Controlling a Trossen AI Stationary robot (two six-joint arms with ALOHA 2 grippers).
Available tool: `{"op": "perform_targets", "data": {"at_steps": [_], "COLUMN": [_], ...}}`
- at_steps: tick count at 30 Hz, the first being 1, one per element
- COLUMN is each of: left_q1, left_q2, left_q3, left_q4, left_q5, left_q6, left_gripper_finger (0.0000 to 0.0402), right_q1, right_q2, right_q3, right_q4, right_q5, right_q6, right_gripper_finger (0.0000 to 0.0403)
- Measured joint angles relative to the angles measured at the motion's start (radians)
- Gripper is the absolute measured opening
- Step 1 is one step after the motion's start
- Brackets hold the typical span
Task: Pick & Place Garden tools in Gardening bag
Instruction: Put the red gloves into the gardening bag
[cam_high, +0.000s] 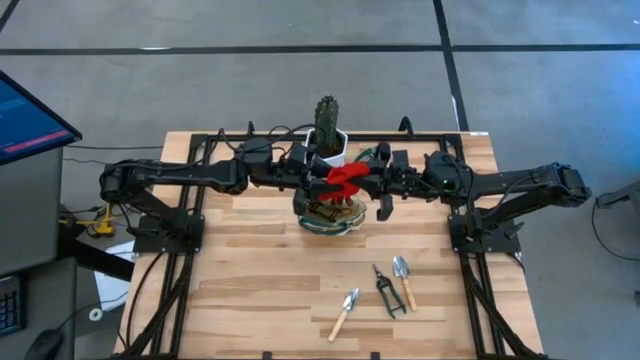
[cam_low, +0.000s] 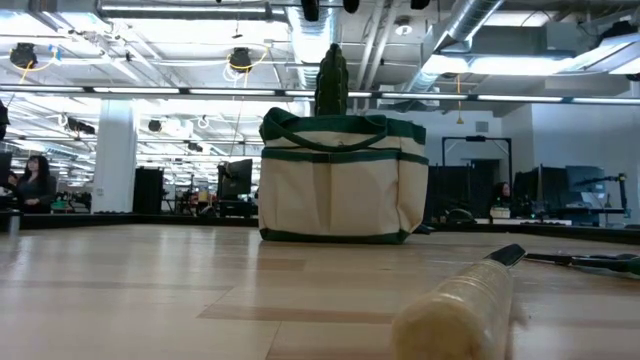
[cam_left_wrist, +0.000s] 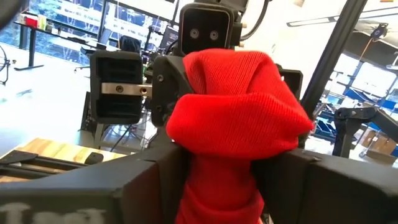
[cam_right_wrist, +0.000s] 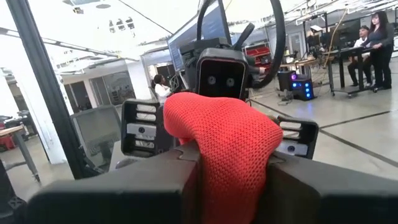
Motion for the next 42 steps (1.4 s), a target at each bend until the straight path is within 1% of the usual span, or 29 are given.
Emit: {"op": "perform_targets", "data": {"at_steps": [9, 13, 18, 22, 27, 30, 36, 38, 40, 42], "left_q1": [0.000, 0.011, 0.030, 0.052, 0.073, 0.074, 0.074, 0.074, 0.074, 0.074], "left_q2": [-0.002, -0.033, -0.123, -0.213, -0.323, -0.379, -0.462, -0.481, -0.499, -0.510], "left_q3": [0.000, 0.000, -0.009, -0.011, -0.011, -0.011, -0.011, -0.011, -0.011, -0.011], "left_q4": [0.008, 0.004, -0.033, -0.137, -0.279, -0.342, -0.381, -0.391, -0.401, -0.407], "left_q5": [0.001, 0.015, 0.013, 0.014, 0.013, 0.011, 0.002, 0.001, 0.001, 0.001], "left_q6": [0.000, 0.005, 0.058, 0.061, 0.114, 0.116, 0.128, 0.128, 0.128, 0.128], "left_gripper_finger": [0.0247, 0.0270, 0.0275, 0.0273, 0.0273, 0.0273, 0.0273, 0.0273, 0.0273, 0.0273], "right_q1": [0.000, 0.000, 0.000, -0.008, -0.031, -0.043, -0.061, -0.064, -0.066, -0.073], "right_q2": [0.001, 0.001, 0.001, -0.002, -0.001, 0.003, 0.020, 0.042, 0.056, 0.097], "right_q3": [-0.002, -0.002, -0.003, -0.003, 0.000, 0.039, 0.158, 0.204, 0.233, 0.275], "right_q4": [-0.010, -0.013, -0.021, -0.033, -0.054, -0.199, -0.433, -0.465, -0.536, -0.559], "right_q5": [0.001, 0.001, 0.006, 0.010, 0.007, 0.004, 0.004, 0.004, 0.004, 0.002], "right_q6": [0.000, 0.000, 0.000, 0.000, 0.023, 0.059, 0.034, 0.010, -0.003, -0.010], "right_gripper_finger": [0.0050, 0.0050, 0.0050, 0.0050, 0.0050, 0.0050, 0.0050, 0.0050, 0.0050, 0.0050]}}
